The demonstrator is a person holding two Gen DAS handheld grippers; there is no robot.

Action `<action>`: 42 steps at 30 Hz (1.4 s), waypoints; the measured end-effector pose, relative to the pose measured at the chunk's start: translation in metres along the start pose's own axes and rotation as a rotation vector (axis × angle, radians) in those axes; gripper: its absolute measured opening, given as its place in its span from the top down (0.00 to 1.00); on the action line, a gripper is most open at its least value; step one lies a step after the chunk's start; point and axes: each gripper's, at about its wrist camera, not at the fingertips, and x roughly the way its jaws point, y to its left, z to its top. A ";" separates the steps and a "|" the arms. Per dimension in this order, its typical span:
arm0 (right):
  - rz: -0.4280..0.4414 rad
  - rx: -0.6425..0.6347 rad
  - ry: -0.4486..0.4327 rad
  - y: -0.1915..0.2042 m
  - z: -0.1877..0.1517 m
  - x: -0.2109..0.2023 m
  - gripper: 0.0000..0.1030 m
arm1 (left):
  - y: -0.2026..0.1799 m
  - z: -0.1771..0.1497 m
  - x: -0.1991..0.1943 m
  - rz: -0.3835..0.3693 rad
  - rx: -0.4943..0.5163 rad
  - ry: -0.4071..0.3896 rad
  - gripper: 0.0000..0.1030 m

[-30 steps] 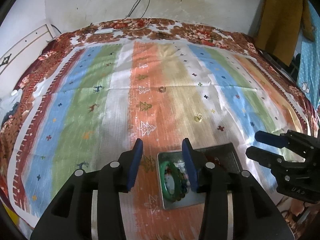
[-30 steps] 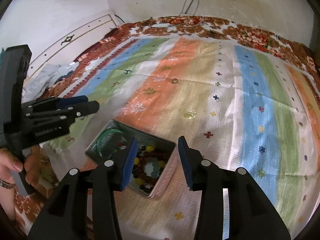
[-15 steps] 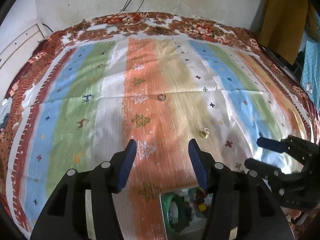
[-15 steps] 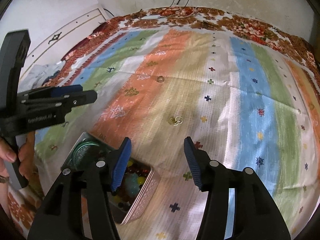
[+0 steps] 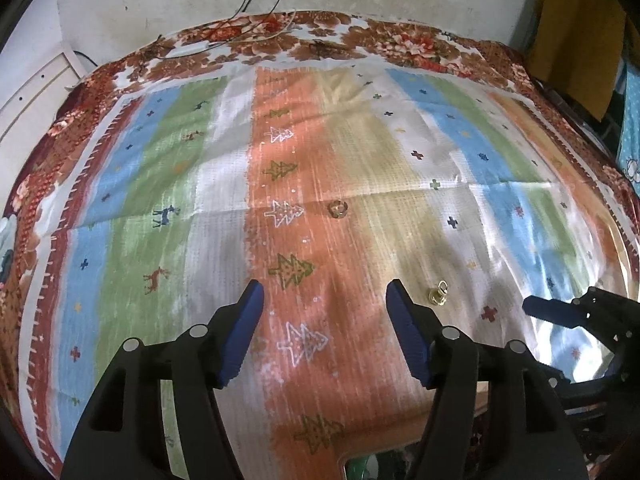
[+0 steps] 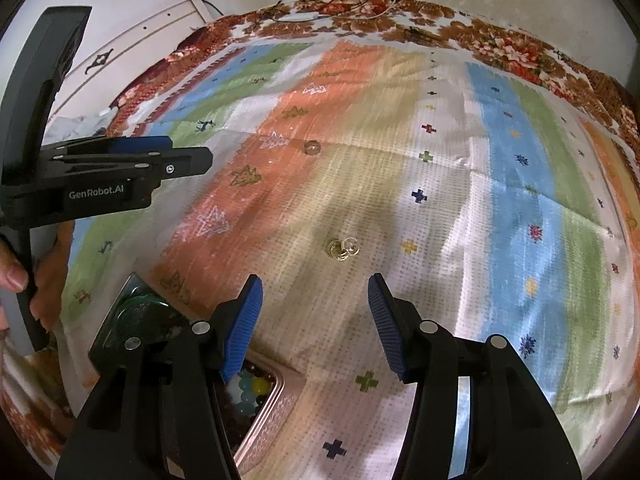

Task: Organize jewelry
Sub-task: 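Move both open tools back toward the silver ring and gold charm, then grasp the silver ring with the left tool while the right tool grasps the gold charm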

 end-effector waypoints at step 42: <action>0.043 0.050 0.163 -0.022 0.037 0.082 0.47 | 0.007 0.062 0.124 -0.107 -0.034 0.170 0.34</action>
